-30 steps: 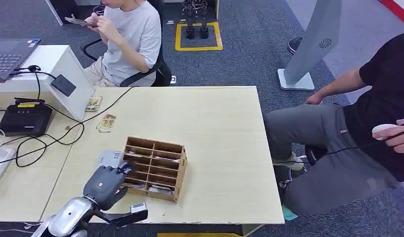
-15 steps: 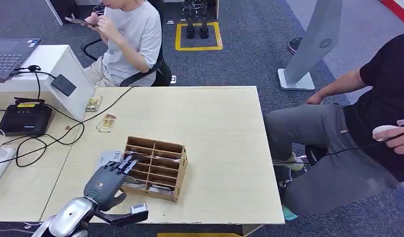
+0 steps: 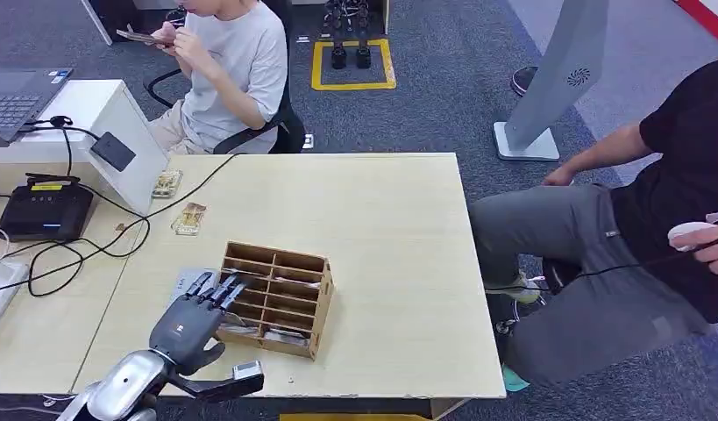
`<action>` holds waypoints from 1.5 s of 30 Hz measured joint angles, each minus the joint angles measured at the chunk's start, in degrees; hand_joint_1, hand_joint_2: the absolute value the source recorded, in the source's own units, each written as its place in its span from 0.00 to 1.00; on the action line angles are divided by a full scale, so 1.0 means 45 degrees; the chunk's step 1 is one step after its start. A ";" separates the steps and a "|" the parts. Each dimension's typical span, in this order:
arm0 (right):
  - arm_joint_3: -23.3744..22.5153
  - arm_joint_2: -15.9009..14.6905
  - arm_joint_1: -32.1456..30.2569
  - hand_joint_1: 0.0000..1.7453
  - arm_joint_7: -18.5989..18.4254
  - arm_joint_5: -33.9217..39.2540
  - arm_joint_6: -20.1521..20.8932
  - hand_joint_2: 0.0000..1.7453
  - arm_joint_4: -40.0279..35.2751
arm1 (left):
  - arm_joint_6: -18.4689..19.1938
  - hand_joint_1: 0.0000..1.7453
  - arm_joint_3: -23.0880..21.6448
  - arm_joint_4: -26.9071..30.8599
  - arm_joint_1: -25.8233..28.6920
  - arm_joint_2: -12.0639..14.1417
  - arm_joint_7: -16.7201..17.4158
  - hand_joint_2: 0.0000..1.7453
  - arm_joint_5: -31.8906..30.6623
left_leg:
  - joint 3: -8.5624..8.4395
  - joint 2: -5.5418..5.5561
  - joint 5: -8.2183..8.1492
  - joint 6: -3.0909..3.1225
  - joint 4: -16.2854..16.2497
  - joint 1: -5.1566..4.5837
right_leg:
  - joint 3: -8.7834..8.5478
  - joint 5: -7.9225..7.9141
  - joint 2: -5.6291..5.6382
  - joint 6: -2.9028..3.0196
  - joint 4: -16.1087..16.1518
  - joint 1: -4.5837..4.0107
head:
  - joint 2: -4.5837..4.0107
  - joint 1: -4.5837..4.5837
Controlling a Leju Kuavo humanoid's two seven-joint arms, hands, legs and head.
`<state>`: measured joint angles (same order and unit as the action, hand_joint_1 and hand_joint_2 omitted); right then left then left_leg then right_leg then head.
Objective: Pass the card to the sensor for recognition and then transmit it.
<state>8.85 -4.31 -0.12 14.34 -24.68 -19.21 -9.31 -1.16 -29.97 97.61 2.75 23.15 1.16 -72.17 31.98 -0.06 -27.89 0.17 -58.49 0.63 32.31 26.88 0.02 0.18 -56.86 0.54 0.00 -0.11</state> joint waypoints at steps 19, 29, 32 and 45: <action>0.0000 0.0000 -0.0001 0.00 -0.0005 0.0019 0.0000 1.00 0.0000 | -0.0039 0.00 0.0000 0.0155 0.0006 0.0136 0.0005 1.00 0.0073 | 0.0000 0.0000 0.0000 0.0000 0.0000 0.0000 | 0.0000 0.0000 0.0000 0.0000 0.0000 0.0001 | 0.0000 0.0000; 0.0000 0.0005 -0.0003 0.00 -0.0005 0.0019 0.0000 1.00 0.0000 | -0.0039 0.00 0.0015 0.0325 0.0013 0.0262 0.0005 1.00 0.0078 | 0.0000 0.0000 0.0000 0.0000 0.0000 0.0001 | 0.0000 0.0000 0.0000 0.0000 0.0000 -0.0001 | 0.0000 0.0000; 0.0000 0.0005 -0.0002 0.00 -0.0005 0.0019 0.0000 1.00 0.0000 | -0.0039 0.00 0.0024 0.0330 0.0016 0.0287 0.0005 1.00 0.0077 | 0.0001 0.0000 0.0000 0.0000 0.0000 0.0001 | 0.0000 0.0000 0.0000 0.0000 0.0000 -0.0001 | 0.0000 0.0000; 0.0000 0.0005 -0.0002 0.00 0.0000 0.0010 -0.0015 1.00 0.0000 | -0.0049 0.00 0.0044 0.0331 0.0030 0.0291 0.0019 1.00 -0.0014 | 0.0001 0.0000 0.0000 0.0000 0.0000 0.0001 | 0.0000 0.0000 0.0000 0.0000 0.0000 -0.0001 | 0.0000 0.0000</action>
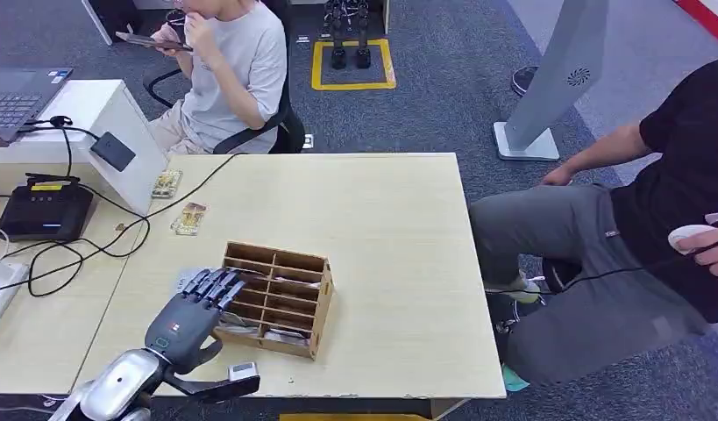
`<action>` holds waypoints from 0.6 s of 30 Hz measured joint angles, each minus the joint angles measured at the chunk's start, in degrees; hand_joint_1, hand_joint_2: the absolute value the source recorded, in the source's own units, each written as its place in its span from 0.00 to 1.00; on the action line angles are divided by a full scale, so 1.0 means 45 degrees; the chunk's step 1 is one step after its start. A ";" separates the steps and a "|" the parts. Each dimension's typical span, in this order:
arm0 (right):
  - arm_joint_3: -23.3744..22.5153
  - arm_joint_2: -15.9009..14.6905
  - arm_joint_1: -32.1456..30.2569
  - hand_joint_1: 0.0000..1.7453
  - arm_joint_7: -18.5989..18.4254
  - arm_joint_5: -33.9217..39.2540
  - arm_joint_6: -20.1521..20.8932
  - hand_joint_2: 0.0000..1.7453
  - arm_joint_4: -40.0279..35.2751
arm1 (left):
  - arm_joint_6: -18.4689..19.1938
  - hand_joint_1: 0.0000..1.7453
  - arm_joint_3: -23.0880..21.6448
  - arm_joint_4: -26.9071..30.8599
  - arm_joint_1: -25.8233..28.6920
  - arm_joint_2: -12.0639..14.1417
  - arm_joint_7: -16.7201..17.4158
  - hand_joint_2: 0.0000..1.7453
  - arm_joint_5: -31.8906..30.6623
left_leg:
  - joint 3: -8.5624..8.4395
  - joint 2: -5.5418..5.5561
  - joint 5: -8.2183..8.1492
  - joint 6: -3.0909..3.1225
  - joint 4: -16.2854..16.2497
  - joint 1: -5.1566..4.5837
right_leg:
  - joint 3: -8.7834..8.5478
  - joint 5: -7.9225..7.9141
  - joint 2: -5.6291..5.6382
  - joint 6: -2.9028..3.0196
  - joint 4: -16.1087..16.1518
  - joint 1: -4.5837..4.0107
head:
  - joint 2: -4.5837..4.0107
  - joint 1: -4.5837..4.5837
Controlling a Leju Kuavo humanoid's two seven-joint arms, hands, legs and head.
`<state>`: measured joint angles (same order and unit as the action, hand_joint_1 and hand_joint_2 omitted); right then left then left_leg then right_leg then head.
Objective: Pass the card to the sensor for recognition and then transmit it.
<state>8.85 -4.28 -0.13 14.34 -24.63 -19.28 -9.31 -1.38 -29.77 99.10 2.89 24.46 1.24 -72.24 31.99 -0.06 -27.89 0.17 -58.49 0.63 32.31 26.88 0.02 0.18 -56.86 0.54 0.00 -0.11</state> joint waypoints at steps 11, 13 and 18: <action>0.0000 0.0000 0.0004 0.00 0.0281 -0.0009 -0.0194 1.00 0.0000 | -0.0024 1.00 0.0000 0.0000 0.0043 0.0000 0.0020 1.00 -0.0175 | 0.0000 0.0000 0.0000 0.0000 0.0000 0.0000 | 0.0000 0.0000 0.0000 0.0000 0.0000 0.0000 | 0.0000 -0.0005; 0.0000 0.0000 0.0000 0.00 0.0301 -0.0010 -0.0194 1.00 0.0000 | -0.0044 1.00 0.0000 0.0000 0.0051 -0.0005 0.0020 1.00 -0.0180 | -0.0001 -0.0001 0.0000 0.0000 0.0000 0.0000 | -0.0001 0.0000 0.0000 0.0000 0.0000 0.0000 | 0.0000 0.0000; 0.0000 0.0000 0.0001 0.00 0.0306 -0.0010 -0.0194 1.00 0.0000 | -0.0083 1.00 0.0000 0.0000 0.0052 -0.0005 0.0020 1.00 -0.0218 | -0.0003 -0.0001 0.0000 0.0000 0.0000 0.0000 | -0.0001 0.0000 0.0000 0.0000 0.0000 0.0000 | 0.0000 0.0000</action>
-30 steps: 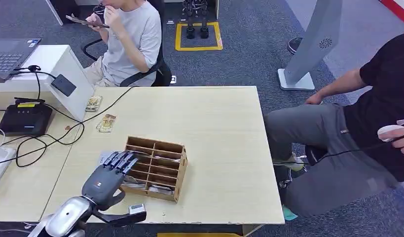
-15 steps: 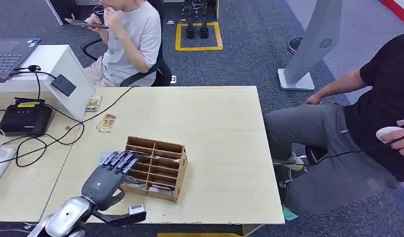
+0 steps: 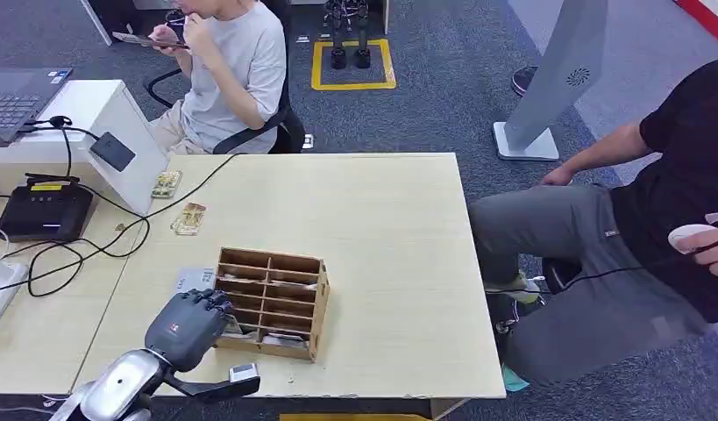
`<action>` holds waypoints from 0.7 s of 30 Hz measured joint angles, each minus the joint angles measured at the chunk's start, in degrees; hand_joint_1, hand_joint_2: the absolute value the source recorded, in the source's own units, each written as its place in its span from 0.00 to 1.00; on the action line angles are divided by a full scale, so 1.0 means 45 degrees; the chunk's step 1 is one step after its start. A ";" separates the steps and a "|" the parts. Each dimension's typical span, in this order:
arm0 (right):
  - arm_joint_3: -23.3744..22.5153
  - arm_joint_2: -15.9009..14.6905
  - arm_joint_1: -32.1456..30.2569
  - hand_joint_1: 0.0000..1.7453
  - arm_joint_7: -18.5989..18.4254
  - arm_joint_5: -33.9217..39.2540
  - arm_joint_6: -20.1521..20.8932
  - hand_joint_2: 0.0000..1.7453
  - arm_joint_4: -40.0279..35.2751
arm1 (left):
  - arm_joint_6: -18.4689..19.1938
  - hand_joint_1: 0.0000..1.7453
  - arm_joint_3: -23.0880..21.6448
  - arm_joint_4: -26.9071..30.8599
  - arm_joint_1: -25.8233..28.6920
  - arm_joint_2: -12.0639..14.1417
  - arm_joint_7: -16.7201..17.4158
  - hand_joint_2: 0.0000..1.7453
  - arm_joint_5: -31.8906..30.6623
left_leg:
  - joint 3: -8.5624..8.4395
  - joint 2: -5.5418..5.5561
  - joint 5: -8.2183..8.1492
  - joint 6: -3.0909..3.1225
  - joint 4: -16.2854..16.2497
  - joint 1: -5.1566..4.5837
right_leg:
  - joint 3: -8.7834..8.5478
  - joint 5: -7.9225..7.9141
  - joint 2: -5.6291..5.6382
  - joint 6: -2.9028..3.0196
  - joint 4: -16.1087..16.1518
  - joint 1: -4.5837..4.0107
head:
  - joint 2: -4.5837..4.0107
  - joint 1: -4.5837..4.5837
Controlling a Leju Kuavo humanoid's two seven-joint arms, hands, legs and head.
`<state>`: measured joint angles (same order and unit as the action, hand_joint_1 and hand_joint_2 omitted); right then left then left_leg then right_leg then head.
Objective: Pass the card to the sensor for recognition and then transmit it.
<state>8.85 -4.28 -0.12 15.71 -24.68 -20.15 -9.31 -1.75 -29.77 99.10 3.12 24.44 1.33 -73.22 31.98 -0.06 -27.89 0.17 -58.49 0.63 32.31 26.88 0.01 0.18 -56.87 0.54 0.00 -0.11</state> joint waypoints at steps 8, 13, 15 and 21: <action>0.0000 0.0004 0.0001 0.00 -0.0004 0.0000 0.0000 1.00 0.0000 | -0.0019 1.00 0.0000 0.0000 0.0003 -0.0005 0.0000 1.00 -0.0010 | -0.0001 0.0000 0.0000 0.0000 0.0000 0.0001 | 0.0000 0.0000 0.0000 0.0000 0.0000 0.0000 | 0.0000 0.0000; 0.0000 0.0009 0.0001 0.00 0.0000 0.0000 -0.0005 1.00 0.0000 | -0.0039 1.00 0.0000 0.0000 0.0003 0.0000 -0.0020 1.00 0.0044 | 0.0000 0.0000 0.0000 0.0000 0.0000 0.0000 | -0.0001 0.0000 0.0000 0.0000 0.0000 0.0000 | 0.0000 0.0000; 0.0000 0.0009 -0.0001 0.00 0.0000 0.0000 0.0000 1.00 0.0000 | -0.0068 1.00 0.0000 0.0005 0.0009 0.0010 -0.0287 1.00 0.0433 | 0.0000 0.0001 0.0001 0.0000 0.0000 0.0000 | -0.0002 0.0000 -0.0001 0.0000 0.0000 0.0000 | 0.0000 0.0005; 0.0000 0.0009 0.0001 0.00 0.0000 0.0020 0.0000 1.00 0.0000 | -0.0175 1.00 0.0078 0.0408 -0.0095 0.0029 -0.0427 1.00 0.1117 | -0.0003 0.0001 0.0002 0.0000 0.0000 0.0000 | -0.0001 -0.0001 -0.0001 0.0000 0.0000 0.0000 | 0.0000 0.0000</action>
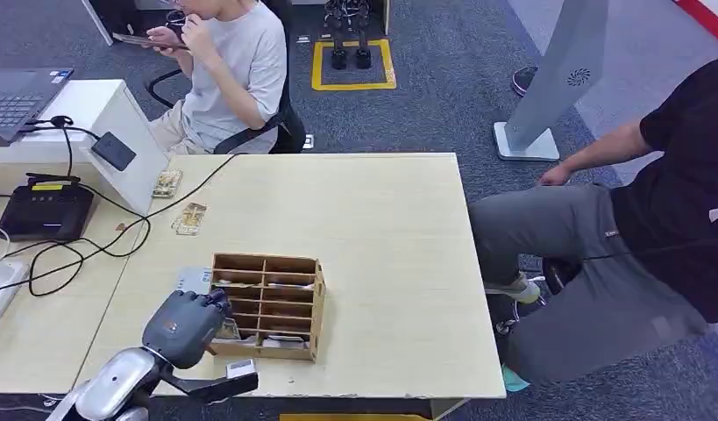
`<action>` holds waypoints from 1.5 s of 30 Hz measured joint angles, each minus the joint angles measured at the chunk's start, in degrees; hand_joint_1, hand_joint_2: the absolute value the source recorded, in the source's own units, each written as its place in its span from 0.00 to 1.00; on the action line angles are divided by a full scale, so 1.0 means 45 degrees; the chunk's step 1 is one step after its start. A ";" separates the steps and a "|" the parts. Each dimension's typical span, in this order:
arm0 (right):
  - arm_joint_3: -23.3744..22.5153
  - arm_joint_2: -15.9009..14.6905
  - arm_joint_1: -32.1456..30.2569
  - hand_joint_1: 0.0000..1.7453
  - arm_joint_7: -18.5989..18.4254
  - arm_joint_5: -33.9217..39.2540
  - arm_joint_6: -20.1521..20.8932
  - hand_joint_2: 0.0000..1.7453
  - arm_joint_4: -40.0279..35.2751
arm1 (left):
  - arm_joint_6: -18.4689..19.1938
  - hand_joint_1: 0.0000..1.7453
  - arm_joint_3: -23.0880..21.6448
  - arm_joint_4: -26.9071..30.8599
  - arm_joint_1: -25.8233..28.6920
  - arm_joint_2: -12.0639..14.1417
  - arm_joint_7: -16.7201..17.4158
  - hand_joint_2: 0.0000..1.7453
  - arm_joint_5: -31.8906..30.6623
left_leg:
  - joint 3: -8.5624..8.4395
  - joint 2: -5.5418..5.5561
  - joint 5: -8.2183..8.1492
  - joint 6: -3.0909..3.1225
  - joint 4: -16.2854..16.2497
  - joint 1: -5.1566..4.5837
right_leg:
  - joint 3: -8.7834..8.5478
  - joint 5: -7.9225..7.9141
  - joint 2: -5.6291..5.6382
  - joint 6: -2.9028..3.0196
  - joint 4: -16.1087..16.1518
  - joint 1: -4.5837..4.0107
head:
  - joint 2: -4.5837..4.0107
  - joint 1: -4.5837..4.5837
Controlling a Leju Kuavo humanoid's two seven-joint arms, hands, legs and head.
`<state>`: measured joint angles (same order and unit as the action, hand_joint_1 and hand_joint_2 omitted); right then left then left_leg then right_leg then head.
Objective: Pass the card to the sensor for recognition and then transmit it.
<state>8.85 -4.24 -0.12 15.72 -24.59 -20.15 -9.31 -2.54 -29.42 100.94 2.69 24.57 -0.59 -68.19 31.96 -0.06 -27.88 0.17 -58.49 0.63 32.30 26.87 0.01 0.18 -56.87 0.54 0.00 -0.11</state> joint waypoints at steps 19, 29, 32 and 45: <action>-0.0004 0.0102 0.0004 0.00 0.0029 0.0146 -0.0067 1.00 -0.0005 | -0.1047 1.00 0.0160 0.0626 -0.0713 -0.0907 0.0325 1.00 0.0344 | 0.0000 -0.0001 -0.0001 0.0000 -0.0001 0.0000 | 0.0001 -0.0002 0.0003 0.0001 0.0000 0.0000 | 0.0000 0.0000; -0.0160 0.0146 0.0008 0.00 -0.0209 0.0160 -0.0291 1.00 0.0000 | -0.4554 1.00 0.0885 0.1535 -0.1251 -0.3343 0.0373 1.00 0.1585 | 0.0001 0.0001 -0.0002 0.0002 -0.0012 -0.0005 | -0.0003 -0.0004 0.0000 0.0000 0.0002 0.0005 | 0.0000 0.0000; -0.0199 0.0180 0.0014 0.00 -0.0258 0.0131 -0.0427 1.00 -0.0005 | -0.6335 1.00 0.1087 0.1598 -0.1300 -0.4305 -0.0396 1.00 0.2637 | 0.0006 0.0004 -0.0004 0.0005 -0.0013 -0.0003 | -0.0002 -0.0003 -0.0006 -0.0001 0.0003 0.0003 | 0.0000 0.0000; -0.0204 0.0296 0.0041 0.00 -0.0199 -0.0136 -0.0082 1.00 -0.0005 | -0.3880 0.00 0.1247 0.1715 -0.1599 -0.4748 -0.3449 1.00 0.5411 | 0.0008 0.0000 -0.0001 0.0001 -0.0012 0.0003 | -0.0004 -0.0003 0.0000 0.0001 -0.0008 -0.0002 | 0.0000 0.0005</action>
<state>7.93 -2.91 0.06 14.82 -25.20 -20.52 -9.33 -20.00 -23.81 108.65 -4.50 3.20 -16.11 -43.84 32.00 -0.06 -27.89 0.18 -58.54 0.64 32.29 26.86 0.01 0.19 -56.90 0.53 0.00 -0.09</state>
